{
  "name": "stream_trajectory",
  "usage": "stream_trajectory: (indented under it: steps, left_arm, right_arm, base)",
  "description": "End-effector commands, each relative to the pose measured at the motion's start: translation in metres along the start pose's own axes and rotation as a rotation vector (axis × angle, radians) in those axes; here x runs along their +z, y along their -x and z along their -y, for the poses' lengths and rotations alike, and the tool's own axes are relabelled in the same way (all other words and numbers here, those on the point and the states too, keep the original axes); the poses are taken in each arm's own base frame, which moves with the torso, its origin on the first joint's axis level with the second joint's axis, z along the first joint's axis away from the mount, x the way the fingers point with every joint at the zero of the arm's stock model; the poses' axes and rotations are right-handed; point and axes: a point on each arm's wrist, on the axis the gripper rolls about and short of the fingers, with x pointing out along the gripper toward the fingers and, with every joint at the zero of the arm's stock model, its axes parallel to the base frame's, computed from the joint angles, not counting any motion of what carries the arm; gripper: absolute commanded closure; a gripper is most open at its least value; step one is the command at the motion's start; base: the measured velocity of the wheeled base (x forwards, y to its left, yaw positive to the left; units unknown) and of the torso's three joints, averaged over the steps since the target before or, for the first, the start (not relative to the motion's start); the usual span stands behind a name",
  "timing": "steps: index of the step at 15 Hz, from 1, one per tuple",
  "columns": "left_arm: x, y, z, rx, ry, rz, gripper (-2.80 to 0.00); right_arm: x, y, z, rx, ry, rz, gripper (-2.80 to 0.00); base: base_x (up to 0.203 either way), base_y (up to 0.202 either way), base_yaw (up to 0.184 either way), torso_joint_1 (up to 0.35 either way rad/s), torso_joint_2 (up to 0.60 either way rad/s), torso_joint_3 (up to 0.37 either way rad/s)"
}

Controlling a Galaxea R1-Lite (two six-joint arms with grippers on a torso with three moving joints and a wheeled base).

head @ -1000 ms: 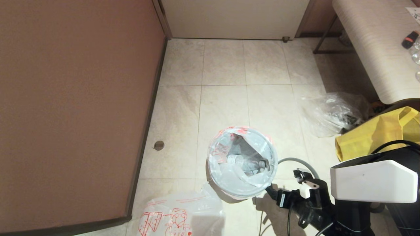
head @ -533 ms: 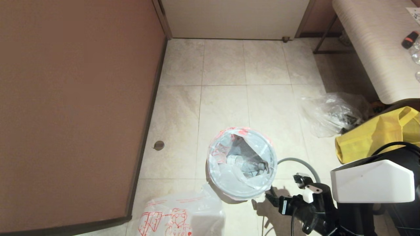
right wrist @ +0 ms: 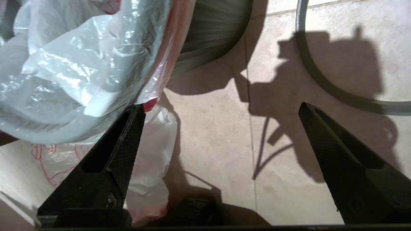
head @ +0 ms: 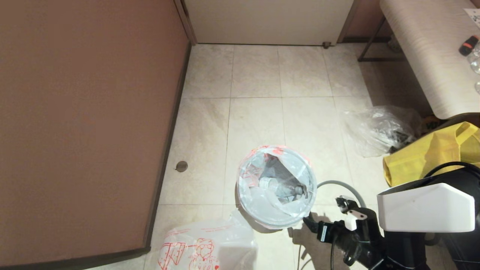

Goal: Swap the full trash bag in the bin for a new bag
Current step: Place the trash bag on the floor

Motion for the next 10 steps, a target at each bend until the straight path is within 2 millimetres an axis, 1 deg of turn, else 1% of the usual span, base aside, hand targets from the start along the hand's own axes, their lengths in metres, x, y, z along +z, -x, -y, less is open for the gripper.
stream_trajectory:
  steps: [1, 3, 5, 10]
  left_arm:
    - [0.000, 0.000, 0.000, 0.000, 0.000, -0.002, 0.00]
    - [0.000, 0.000, 0.000, 0.000, 0.000, -0.002, 0.00]
    - [0.000, 0.000, 0.000, 0.000, 0.000, -0.002, 0.00]
    - [0.000, 0.000, 0.000, 0.000, 0.000, -0.002, 0.00]
  right_arm:
    - [0.009, 0.005, -0.005, 0.042, -0.005, 0.046, -2.80]
    - [0.010, 0.006, -0.006, 0.052, -0.010, 0.048, -2.80]
    - [0.012, 0.002, -0.007, 0.058, -0.038, 0.060, -2.80]
    - [0.011, -0.010, -0.008, 0.025, -0.044, 0.098, -2.80]
  base:
    - [0.000, 0.000, 0.000, 0.000, 0.00, 0.000]
    - [0.000, 0.000, 0.000, 0.000, 0.00, 0.000]
    - [0.000, 0.000, 0.000, 0.000, 0.00, 0.000]
    - [0.000, 0.000, 0.000, 0.000, 0.00, 0.000]
